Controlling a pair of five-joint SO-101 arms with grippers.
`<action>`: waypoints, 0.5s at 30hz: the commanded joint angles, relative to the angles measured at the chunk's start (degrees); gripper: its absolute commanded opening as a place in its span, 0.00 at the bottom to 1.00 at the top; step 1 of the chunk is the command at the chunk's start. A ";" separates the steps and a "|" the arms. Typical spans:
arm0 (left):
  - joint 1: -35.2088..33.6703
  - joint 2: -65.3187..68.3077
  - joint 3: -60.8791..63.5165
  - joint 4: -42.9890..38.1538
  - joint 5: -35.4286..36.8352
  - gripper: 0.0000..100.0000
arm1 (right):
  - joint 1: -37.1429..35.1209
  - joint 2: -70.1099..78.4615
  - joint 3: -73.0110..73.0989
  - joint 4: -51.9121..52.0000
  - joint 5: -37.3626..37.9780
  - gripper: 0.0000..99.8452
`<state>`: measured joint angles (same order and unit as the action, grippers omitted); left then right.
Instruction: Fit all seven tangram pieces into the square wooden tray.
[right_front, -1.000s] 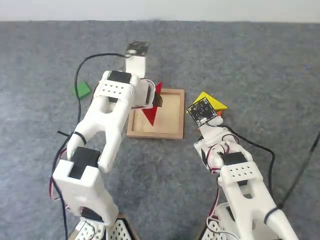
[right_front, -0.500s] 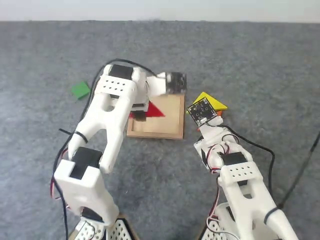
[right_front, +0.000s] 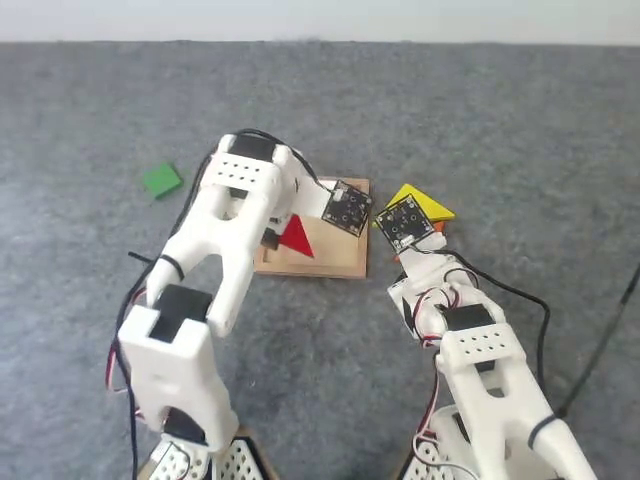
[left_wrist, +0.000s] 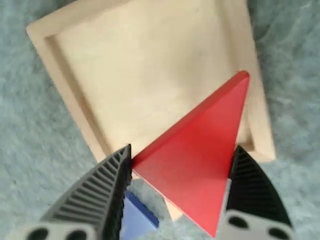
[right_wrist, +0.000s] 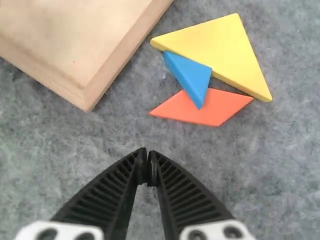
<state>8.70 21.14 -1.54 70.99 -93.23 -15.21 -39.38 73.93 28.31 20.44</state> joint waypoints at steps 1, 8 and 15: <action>1.14 1.85 -3.03 -3.96 -1.67 0.26 | 0.31 -0.57 -3.34 -1.80 -0.18 0.01; 2.20 2.20 -4.70 -3.78 -1.85 0.26 | 0.31 -0.57 -3.34 -1.98 -0.18 0.01; 2.81 2.29 -9.45 2.99 -0.35 0.31 | 0.31 -0.57 -3.25 -1.98 -0.18 0.01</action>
<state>10.64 24.57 -6.11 70.29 -94.46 -15.21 -39.38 73.93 27.69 20.44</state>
